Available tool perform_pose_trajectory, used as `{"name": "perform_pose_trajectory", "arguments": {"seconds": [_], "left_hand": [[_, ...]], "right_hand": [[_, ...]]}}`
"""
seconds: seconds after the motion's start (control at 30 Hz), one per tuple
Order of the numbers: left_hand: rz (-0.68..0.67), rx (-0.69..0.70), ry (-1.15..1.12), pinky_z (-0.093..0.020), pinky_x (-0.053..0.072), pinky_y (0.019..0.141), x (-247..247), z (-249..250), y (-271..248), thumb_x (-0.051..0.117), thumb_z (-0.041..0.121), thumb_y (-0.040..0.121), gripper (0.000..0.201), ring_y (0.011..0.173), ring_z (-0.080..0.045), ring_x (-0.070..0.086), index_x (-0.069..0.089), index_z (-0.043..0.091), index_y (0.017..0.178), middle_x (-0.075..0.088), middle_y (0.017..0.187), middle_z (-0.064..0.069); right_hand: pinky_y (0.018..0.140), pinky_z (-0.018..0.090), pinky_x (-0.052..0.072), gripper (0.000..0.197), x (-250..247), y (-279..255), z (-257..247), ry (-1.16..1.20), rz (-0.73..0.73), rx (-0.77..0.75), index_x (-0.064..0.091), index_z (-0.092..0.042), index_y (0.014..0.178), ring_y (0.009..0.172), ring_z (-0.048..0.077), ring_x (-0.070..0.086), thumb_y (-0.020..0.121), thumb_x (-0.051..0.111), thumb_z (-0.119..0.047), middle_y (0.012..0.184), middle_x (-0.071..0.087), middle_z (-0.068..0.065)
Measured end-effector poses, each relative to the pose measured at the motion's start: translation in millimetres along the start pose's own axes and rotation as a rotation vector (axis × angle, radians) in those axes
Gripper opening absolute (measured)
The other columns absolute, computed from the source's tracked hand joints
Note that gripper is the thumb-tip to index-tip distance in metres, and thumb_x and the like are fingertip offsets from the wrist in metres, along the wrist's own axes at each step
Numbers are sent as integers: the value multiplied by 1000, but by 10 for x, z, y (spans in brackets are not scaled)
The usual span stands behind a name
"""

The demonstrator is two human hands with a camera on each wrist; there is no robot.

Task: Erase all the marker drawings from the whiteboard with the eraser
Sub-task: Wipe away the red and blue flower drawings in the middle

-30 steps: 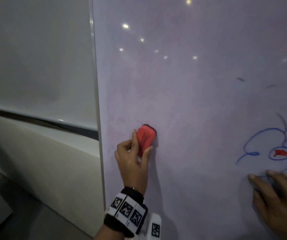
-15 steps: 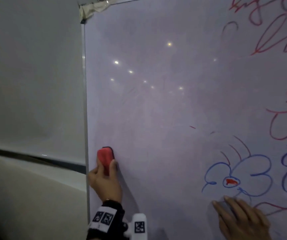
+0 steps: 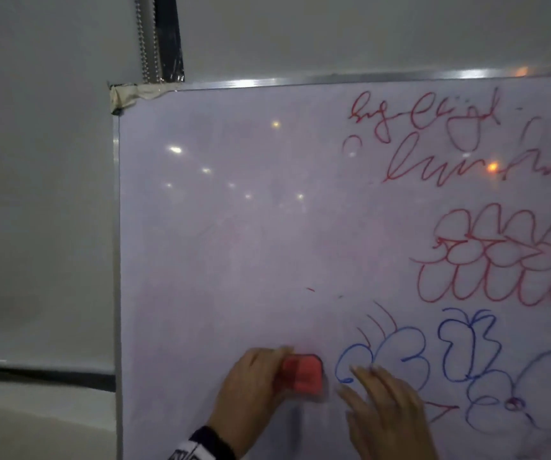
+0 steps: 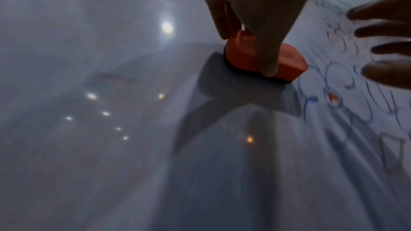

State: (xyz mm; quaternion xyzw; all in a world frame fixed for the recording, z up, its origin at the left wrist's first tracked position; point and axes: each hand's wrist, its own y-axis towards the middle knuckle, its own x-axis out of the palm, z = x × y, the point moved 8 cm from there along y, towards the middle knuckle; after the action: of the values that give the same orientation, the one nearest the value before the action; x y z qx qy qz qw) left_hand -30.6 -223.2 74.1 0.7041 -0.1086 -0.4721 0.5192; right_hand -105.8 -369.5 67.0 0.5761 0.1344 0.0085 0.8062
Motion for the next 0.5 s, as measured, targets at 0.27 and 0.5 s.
{"name": "perform_pose_trajectory", "arguments": {"seconds": [0.27, 0.5], "left_hand": [[-15, 31, -391, -15, 41, 79, -208, 181, 887, 64, 24, 76, 26, 90, 1, 47, 44, 29, 90, 50, 102, 10], [93, -87, -16, -35, 26, 103, -654, -466, 772, 30, 58, 91, 56, 124, -24, 34, 39, 16, 126, 34, 134, -12]], "right_hand": [[85, 37, 36, 31, 190, 858, 201, -72, -187, -215, 57, -16, 104, 100, 26, 48, 74, 64, -23, 107, 63, 6], [68, 38, 47, 23, -14, 1296, 617, -85, -69, 61, 53, -11, 97, 82, 27, 46, 77, 59, -20, 92, 62, 12]]}}
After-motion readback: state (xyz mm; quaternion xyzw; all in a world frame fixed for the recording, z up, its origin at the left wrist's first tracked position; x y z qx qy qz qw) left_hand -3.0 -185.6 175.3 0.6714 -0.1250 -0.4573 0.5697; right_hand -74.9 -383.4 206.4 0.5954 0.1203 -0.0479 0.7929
